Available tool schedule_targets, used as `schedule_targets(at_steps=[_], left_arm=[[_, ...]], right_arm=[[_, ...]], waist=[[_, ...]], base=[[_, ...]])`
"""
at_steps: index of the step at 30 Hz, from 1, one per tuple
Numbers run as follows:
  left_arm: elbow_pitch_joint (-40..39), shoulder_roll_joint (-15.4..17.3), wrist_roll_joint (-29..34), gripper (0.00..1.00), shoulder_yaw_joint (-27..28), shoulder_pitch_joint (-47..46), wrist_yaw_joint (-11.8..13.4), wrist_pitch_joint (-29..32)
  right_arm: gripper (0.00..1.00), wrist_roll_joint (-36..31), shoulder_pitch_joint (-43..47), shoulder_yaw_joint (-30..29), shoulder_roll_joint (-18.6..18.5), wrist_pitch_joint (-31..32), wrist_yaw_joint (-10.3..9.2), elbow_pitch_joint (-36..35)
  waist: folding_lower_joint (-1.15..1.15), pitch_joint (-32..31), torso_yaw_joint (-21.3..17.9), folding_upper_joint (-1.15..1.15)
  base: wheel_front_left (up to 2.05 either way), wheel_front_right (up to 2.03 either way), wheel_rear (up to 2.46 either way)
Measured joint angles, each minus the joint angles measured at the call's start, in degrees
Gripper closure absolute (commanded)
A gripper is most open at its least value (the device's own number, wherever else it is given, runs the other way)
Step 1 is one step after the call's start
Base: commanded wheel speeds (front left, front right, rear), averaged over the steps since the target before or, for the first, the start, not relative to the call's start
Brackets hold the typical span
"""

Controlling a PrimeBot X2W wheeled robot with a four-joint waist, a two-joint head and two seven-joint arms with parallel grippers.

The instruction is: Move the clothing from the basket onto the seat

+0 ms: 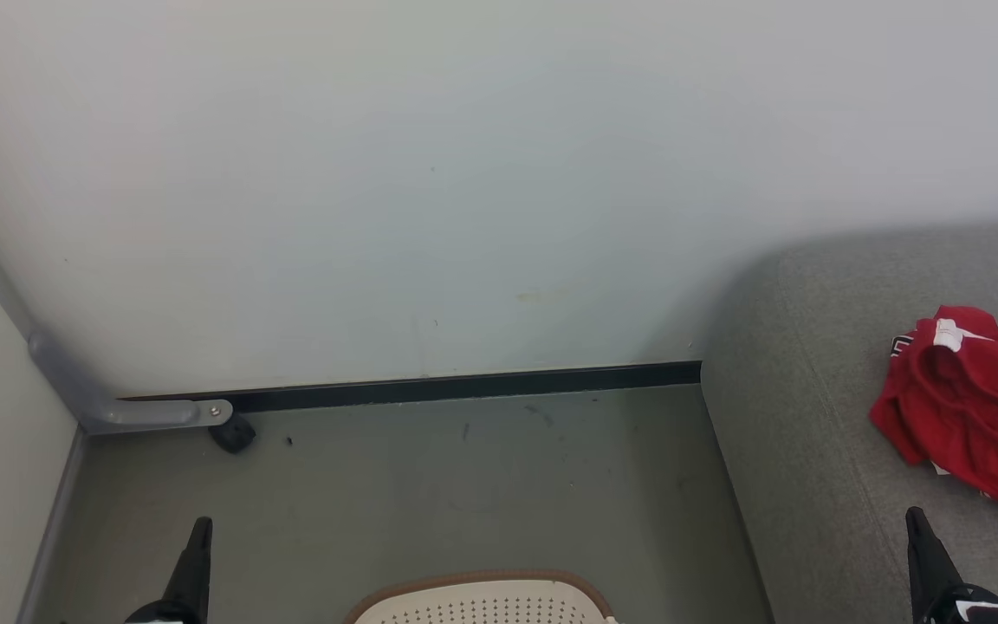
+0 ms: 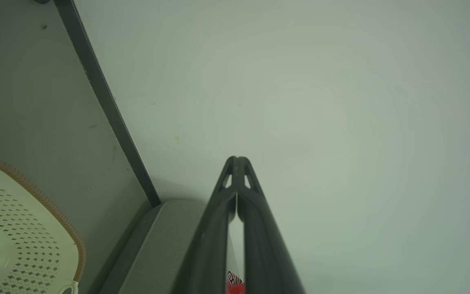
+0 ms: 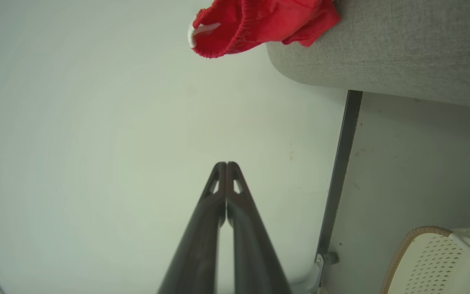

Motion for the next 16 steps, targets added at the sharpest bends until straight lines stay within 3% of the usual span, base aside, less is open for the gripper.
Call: schedule_targets(at_steps=[16], left_arm=[[0.0,-0.01,0.0,1.0,0.0,0.0,0.0,0.0]], right_arm=[[1.0,0.0,0.0,0.0,0.0,0.0,0.0,-0.01]], waist=[[0.0,0.0,0.0,0.0]], base=[[0.0,0.0,0.0]])
